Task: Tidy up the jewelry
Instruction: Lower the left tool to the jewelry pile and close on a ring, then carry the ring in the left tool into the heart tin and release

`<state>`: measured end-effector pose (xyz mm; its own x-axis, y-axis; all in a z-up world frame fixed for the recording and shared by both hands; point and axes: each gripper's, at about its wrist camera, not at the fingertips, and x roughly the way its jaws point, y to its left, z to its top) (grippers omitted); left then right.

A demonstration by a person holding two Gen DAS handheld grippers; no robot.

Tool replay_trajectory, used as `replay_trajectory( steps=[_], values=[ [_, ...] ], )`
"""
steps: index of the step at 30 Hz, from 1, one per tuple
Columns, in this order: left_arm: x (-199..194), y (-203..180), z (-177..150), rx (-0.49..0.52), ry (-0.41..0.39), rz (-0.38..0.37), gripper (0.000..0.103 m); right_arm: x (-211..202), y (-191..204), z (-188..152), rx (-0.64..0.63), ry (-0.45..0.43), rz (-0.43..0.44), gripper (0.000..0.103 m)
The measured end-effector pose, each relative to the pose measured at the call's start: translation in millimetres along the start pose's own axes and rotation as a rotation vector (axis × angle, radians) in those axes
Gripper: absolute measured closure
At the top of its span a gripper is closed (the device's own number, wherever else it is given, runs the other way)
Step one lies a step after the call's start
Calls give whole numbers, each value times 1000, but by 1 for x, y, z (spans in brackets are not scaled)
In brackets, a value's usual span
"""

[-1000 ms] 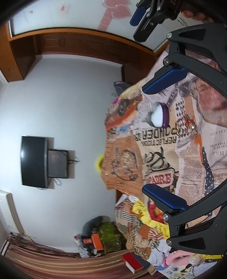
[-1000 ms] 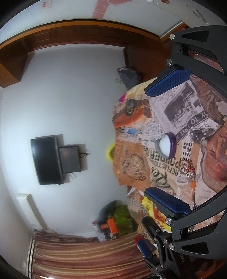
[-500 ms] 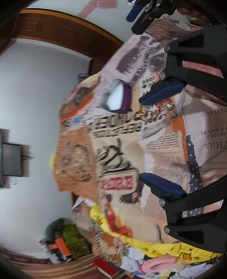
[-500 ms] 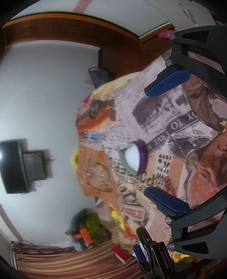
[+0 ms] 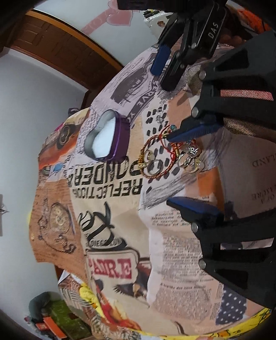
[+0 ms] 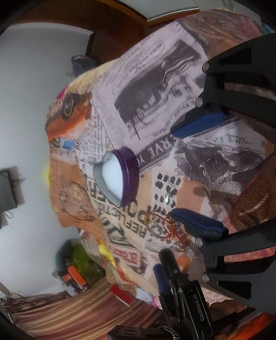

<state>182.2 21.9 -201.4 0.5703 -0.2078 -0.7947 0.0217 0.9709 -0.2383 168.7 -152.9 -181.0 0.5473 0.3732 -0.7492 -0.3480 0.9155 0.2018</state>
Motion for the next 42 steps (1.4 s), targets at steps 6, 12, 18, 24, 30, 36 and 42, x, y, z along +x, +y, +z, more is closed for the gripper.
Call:
replay_trajectory(
  steps=[6, 12, 18, 24, 30, 36, 42],
  values=[
    [6, -4, -2, 18, 16, -19, 60, 19, 8, 4, -73, 48, 26, 60],
    [12, -6, -2, 41, 27, -39, 70, 32, 12, 12, -110, 73, 90, 65],
    [15, -6, -2, 47, 21, -53, 78, 46, 15, 16, -138, 107, 103, 76],
    [14, -5, -2, 43, 7, -66, 85, 55, 15, 14, -138, 140, 148, 85],
    [5, -8, -2, 55, -27, -59, 85, 57, 13, 14, -130, 135, 144, 95],
    [-10, -14, 4, 73, -79, -38, 85, 46, 11, 17, -121, 97, 115, 96],
    [-34, -21, 17, 88, -160, -30, 85, 24, 12, 25, -102, 26, 110, 95]
  ],
)
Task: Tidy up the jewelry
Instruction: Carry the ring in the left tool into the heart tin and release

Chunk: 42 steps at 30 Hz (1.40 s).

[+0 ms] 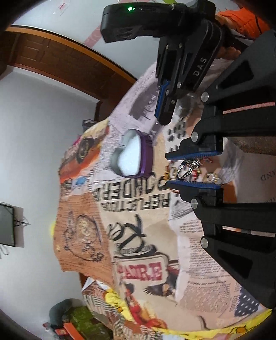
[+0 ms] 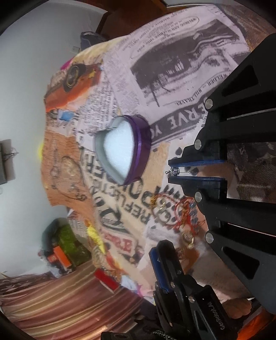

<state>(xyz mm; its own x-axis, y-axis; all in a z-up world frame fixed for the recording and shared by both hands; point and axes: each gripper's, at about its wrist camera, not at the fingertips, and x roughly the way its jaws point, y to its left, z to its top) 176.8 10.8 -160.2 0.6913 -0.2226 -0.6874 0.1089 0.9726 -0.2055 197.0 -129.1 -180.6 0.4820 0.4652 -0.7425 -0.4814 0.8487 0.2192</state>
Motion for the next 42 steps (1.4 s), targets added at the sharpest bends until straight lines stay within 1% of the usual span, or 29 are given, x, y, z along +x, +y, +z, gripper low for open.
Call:
replay_trajectory(
  steps=[5, 7, 10, 16, 21, 28, 33, 42],
  values=[
    [-13, -6, 16, 22, -62, 8, 85, -23, 5, 9, 2, -69, -20, 95],
    [-17, -9, 23, 40, -91, 27, 85, -30, 6, 13, 7, -97, -29, 95],
    [-20, -12, 33, 56, -123, 34, 85, -42, 7, 21, 7, -148, -44, 95],
    [-19, -12, 53, 62, -165, 33, 85, -57, 7, 36, 8, -226, -61, 95],
    [-10, -10, 68, 57, -179, 19, 85, -59, 3, 45, 11, -261, -76, 95],
    [13, -9, 81, 64, -164, 7, 85, -45, -7, 56, 13, -274, -100, 95],
    [36, -5, 87, 58, -122, -9, 85, -32, -12, 59, 17, -262, -100, 95],
    [77, -2, 83, 61, -41, 0, 85, 11, -25, 60, 21, -167, -101, 95]
  ],
)
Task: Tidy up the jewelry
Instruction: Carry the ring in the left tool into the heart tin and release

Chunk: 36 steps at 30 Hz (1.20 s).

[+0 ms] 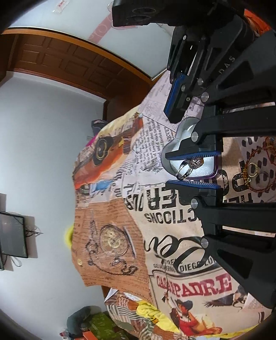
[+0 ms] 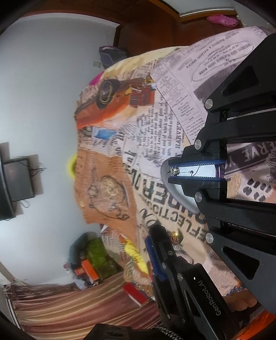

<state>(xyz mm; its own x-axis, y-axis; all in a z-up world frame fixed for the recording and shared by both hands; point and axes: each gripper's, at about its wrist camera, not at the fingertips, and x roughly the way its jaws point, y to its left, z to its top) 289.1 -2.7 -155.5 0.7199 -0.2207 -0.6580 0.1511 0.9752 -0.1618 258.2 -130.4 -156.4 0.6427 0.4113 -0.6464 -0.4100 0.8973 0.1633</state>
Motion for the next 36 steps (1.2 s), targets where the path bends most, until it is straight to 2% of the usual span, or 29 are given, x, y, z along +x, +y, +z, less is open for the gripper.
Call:
replay_trajectory(
  steps=[9, 20, 26, 32, 34, 36],
  values=[
    [31, 8, -2, -35, 87, -81, 85, 22, -3, -10, -11, 71, 30, 95],
    [48, 1, -8, -9, 144, -72, 85, 31, -5, -16, -27, 113, 33, 95],
    [43, -3, -7, 19, 139, -49, 85, 26, -7, -19, -35, 123, 9, 95],
    [20, -1, -1, 22, 98, -25, 83, 18, -7, -16, -25, 131, 12, 95],
    [9, -1, 1, 27, 80, -12, 73, 13, -4, -14, -31, 121, 3, 94],
    [-2, 1, 1, 28, 60, -2, 70, 8, -1, -13, -36, 113, -4, 91]
  ],
)
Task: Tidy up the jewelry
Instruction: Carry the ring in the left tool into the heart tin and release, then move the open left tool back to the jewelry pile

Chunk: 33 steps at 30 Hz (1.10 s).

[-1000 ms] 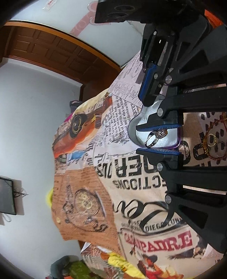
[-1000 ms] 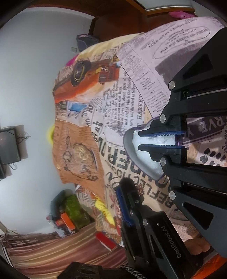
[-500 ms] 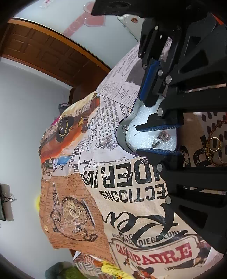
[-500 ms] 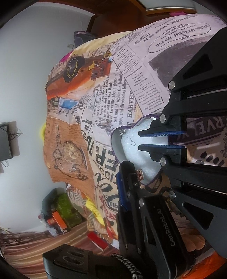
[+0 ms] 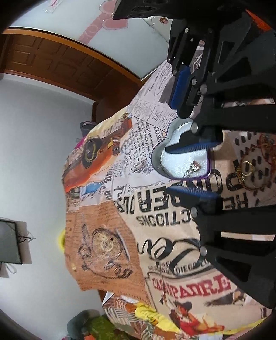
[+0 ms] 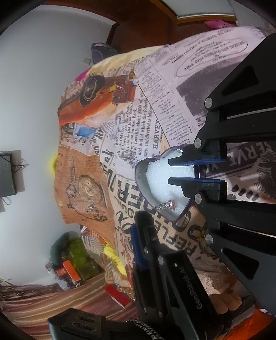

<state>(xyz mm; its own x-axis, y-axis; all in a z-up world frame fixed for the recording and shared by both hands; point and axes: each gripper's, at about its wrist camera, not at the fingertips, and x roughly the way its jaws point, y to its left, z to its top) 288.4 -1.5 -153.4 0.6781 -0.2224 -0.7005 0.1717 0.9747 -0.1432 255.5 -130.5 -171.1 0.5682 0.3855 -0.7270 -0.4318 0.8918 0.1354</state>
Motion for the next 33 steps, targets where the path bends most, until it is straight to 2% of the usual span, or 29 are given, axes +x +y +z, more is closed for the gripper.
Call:
replay_trajectory(
  steps=[1, 5, 6, 19, 28, 33],
  values=[
    [-7, 1, 0, 0, -8, 4, 70, -5, 2, 1, -1, -8, -2, 90],
    [-28, 4, -2, -4, -28, 29, 69, -19, 8, 1, -9, -42, -21, 69],
    [-33, 5, -4, -3, -33, 35, 67, -23, 10, 0, -13, -52, -28, 67],
    [-78, 21, -35, -13, -29, 86, 59, -59, 30, -7, -26, -81, -47, 67],
    [-76, 31, -73, -38, 50, 88, 59, -59, 45, -25, -28, -36, -43, 67],
    [-65, 25, -100, -51, 115, 44, 59, -56, 53, -39, -19, -4, -35, 67]
  ],
)
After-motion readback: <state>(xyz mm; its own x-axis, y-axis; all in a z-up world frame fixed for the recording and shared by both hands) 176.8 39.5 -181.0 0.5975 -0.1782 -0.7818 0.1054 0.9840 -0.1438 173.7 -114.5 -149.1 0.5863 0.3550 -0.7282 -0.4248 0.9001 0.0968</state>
